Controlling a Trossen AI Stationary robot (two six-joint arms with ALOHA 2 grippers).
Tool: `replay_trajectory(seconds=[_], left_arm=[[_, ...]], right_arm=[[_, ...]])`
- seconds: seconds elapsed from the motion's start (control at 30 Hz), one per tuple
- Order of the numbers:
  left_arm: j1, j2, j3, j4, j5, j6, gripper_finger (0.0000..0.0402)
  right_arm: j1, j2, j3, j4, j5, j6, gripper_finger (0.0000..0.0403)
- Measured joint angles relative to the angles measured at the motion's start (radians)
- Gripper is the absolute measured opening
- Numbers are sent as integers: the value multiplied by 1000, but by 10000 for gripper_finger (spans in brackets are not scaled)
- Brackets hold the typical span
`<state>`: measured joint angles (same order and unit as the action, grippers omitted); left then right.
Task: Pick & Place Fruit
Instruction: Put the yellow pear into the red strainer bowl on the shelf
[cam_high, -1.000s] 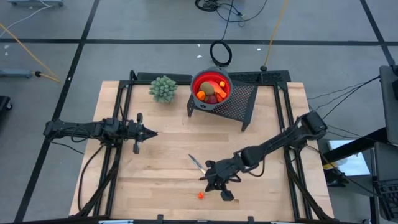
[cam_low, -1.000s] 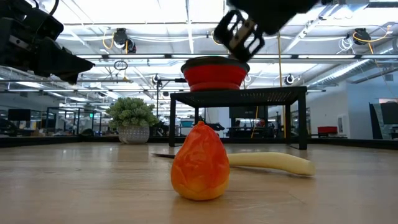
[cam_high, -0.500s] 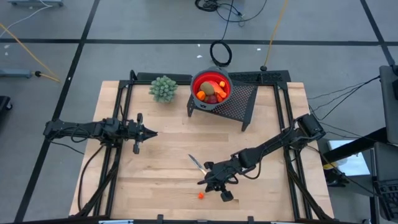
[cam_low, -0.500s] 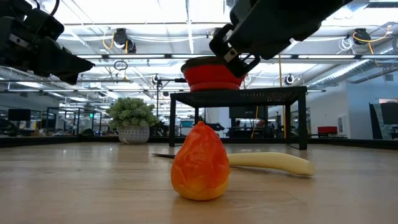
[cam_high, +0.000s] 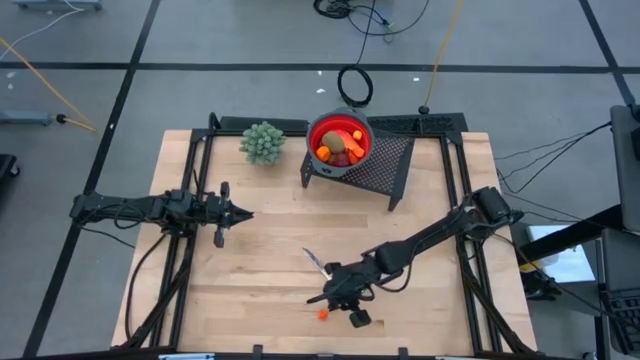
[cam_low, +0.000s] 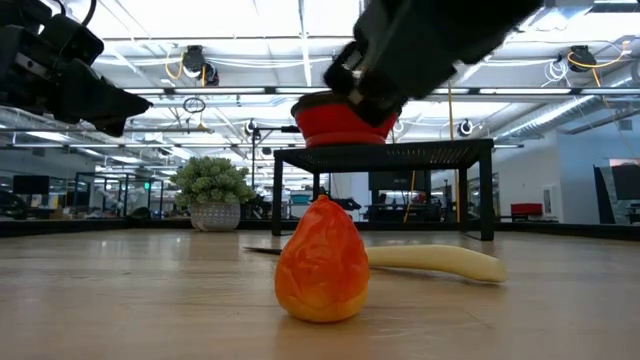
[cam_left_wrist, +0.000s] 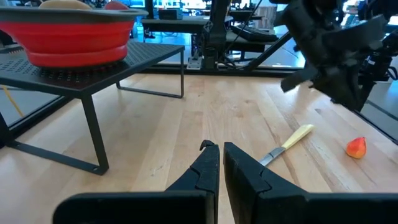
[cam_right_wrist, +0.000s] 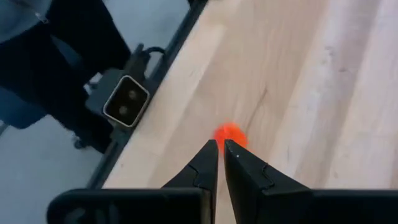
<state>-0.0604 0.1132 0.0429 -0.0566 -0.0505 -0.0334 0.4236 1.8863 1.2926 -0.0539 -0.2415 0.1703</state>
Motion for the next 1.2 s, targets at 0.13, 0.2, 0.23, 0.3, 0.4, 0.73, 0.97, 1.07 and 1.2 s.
replay_trajectory(seconds=[0.13,0.2,0.23,0.3,0.4,0.73,0.97,1.07,1.2], left_arm=[[0,0,0,0,0,-1,26],[0,1,0,-2,0,-2,26],[0,1,0,-1,0,0,26],[0,7,0,-1,2,1,26],[0,10,0,0,5,1,26],[0,27,0,0,7,0,26],[0,26,0,0,7,-2,26],[0,26,0,0,7,-2,26],[0,26,0,0,8,-2,26]], right_arm=[[0,69,83,-62,-48,1,23],[0,97,120,-127,-48,-1,23],[-1,105,135,-132,-47,-7,23],[-3,104,151,-148,-43,-28,23],[-6,100,160,-132,-23,-36,28],[-8,104,156,-139,-21,-117,118],[-13,103,156,-100,-18,-228,180],[-24,122,156,-74,-22,-235,198],[-26,168,154,-63,-22,-243,211]])
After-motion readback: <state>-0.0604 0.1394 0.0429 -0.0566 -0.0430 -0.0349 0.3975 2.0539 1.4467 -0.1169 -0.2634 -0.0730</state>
